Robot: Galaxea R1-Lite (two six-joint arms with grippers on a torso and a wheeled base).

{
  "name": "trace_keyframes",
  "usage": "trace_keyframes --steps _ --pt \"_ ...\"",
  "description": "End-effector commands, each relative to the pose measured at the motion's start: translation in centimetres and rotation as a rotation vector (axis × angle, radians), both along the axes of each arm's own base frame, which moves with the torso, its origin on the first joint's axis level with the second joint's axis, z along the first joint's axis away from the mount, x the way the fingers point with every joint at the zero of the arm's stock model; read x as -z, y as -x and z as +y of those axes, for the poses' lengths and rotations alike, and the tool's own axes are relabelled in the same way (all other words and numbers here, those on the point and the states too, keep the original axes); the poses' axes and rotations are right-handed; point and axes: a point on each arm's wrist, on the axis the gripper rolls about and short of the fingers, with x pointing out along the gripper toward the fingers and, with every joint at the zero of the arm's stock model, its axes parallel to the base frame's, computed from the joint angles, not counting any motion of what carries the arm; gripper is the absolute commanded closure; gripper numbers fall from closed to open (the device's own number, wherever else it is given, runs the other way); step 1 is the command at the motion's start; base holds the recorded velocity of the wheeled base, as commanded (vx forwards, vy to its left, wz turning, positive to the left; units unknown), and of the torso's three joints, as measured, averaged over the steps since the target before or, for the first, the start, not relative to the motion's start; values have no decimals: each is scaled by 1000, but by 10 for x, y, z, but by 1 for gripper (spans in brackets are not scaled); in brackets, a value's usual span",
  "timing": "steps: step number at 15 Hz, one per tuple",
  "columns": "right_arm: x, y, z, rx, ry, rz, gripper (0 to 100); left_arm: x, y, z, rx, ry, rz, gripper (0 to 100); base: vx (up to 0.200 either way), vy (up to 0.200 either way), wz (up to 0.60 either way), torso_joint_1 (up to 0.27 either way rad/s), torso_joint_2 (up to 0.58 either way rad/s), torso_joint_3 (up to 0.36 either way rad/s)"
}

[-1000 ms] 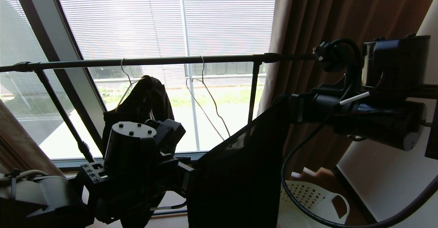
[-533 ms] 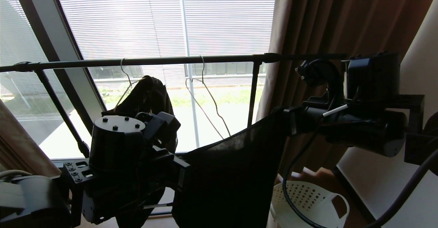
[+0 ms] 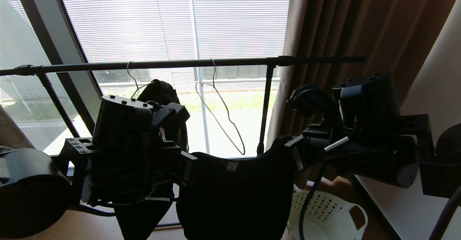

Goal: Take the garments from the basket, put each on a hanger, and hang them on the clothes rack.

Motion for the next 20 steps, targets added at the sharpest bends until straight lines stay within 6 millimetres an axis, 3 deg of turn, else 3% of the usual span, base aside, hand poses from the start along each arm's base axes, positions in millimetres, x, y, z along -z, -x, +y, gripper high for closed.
trace_keyframes --steps 1,4,9,12,20 --pt "4 2 0 0 -6 15 100 0 2 5 1 2 4 100 0 0 0 0 0 0" --pt "9 17 -14 -2 -19 9 100 3 4 13 -2 4 16 100 0 0 0 0 0 0" --pt "29 42 -36 -29 -26 -4 100 26 24 24 68 -27 -22 100 0 0 0 0 0 0" --pt "25 45 -36 -40 -45 -25 100 9 15 18 71 9 -83 100 0 0 0 0 0 0" --pt "33 95 0 -291 -32 -6 100 -26 -15 -11 163 98 -172 100 0 0 0 0 0 0"
